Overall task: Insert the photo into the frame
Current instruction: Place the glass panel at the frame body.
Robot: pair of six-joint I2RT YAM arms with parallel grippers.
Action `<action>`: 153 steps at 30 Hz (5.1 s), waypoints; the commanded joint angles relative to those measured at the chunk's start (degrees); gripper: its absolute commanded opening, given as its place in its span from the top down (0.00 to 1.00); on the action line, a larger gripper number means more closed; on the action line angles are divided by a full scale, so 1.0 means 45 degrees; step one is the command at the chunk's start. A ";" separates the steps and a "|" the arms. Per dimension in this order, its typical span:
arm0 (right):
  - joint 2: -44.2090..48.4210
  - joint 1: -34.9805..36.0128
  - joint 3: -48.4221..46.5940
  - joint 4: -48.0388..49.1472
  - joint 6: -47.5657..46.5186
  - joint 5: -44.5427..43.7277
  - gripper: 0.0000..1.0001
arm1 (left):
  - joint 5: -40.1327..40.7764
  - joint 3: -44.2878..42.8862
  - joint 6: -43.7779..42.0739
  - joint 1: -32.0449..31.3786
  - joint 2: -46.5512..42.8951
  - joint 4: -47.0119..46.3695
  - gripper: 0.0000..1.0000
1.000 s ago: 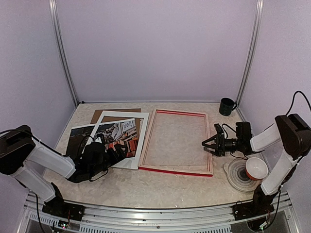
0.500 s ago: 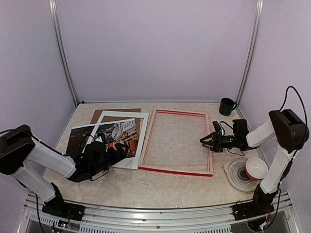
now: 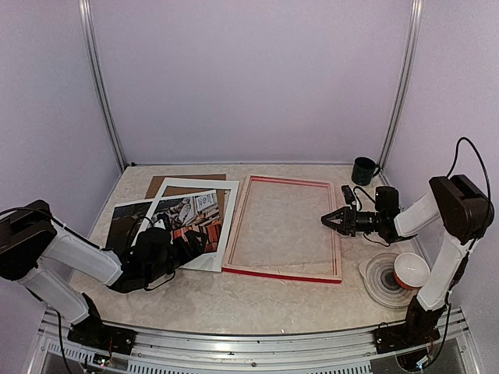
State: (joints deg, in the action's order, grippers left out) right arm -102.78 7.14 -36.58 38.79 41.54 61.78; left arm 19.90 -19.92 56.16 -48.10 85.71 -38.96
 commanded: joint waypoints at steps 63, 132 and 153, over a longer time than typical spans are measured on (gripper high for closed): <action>-0.1869 0.0930 -0.0496 0.2305 0.2640 0.0557 0.55 | 0.0186 -0.0633 -0.0084 -0.0359 0.0210 0.0453 0.01; -0.2530 0.0973 -0.0376 0.8359 0.7578 0.1724 0.93 | 0.0246 -0.0897 -0.0100 -0.0640 0.0479 0.0445 0.01; -0.2421 0.1108 -0.0593 0.5482 0.5315 0.1299 0.87 | 0.0037 -0.1038 -0.0056 -0.0653 0.0912 0.0318 0.01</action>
State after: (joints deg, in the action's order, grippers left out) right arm -114.87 11.03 -38.17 66.37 68.64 68.10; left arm 19.92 -23.62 56.55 -50.59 88.97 -37.50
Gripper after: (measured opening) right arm 0.130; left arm 0.989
